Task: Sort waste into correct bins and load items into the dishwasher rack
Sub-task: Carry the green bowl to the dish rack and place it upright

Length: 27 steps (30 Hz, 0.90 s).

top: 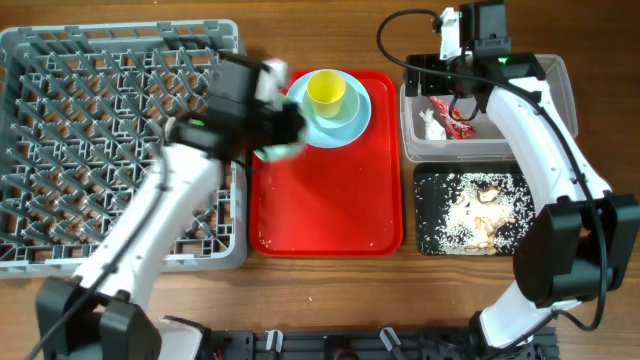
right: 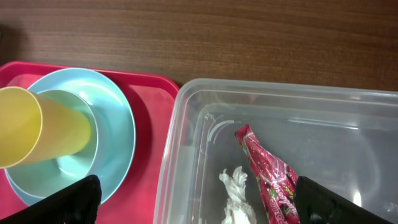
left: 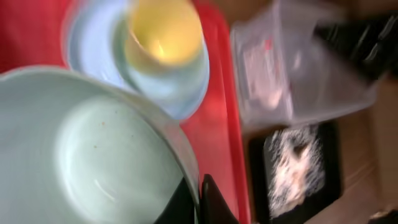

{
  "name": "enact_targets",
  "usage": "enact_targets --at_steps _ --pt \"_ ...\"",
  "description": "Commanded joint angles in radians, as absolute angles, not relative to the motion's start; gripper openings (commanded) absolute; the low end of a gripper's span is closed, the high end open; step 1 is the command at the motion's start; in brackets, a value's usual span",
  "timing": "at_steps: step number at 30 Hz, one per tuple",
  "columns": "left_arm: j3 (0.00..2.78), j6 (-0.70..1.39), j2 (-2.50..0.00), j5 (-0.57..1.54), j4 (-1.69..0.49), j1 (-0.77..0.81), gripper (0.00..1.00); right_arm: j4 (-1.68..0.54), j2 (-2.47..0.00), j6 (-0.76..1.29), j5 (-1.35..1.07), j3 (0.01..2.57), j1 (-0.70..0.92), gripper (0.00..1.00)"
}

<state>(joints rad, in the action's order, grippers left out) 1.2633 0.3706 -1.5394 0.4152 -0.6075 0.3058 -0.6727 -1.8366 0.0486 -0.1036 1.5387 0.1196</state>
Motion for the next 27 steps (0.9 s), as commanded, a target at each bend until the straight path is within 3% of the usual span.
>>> enact_targets --at_steps 1,7,14,27 --pt "1.304 0.293 -1.525 0.855 -0.497 0.074 0.04 -0.672 -1.844 0.055 -0.094 1.542 0.123 1.00" --pt "1.304 0.559 -1.629 1.275 -0.048 -0.204 0.04 -0.672 -1.844 0.055 -0.094 1.542 0.123 1.00" --pt "1.327 1.174 -1.971 1.512 0.815 -0.267 0.04 -0.671 -1.844 0.055 -0.094 1.542 0.123 1.00" --pt "1.341 0.982 -2.153 1.481 0.819 -0.272 0.04 -0.670 -1.844 0.055 -0.094 1.542 0.123 1.00"
